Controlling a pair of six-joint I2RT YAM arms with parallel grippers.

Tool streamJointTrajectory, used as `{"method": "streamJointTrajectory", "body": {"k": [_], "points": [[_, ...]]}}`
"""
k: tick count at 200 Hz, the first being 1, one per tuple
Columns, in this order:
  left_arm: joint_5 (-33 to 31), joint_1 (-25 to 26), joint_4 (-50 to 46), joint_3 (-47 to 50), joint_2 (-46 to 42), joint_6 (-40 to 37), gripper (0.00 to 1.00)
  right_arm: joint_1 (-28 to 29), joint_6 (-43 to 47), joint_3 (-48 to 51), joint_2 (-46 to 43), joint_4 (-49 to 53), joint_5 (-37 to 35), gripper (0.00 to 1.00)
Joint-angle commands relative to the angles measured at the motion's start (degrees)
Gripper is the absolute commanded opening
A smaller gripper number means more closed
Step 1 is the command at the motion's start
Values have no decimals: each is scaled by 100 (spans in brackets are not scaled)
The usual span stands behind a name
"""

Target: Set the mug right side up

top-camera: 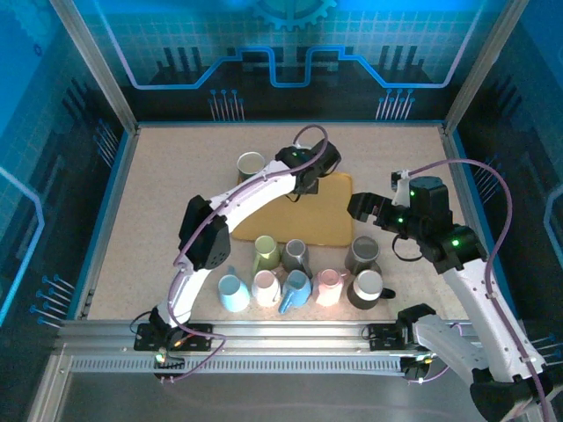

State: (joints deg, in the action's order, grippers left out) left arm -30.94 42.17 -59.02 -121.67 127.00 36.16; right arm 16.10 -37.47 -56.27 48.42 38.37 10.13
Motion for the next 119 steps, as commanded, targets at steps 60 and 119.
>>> {"method": "streamJointTrajectory", "body": {"k": [60, 119], "points": [[207, -397, 414, -73, 384, 580, 0, 46, -58, 148, -8, -86, 102, 98], [330, -516, 559, 82, 566, 677, 0, 45, -57, 131, 18, -59, 121, 98]]}}
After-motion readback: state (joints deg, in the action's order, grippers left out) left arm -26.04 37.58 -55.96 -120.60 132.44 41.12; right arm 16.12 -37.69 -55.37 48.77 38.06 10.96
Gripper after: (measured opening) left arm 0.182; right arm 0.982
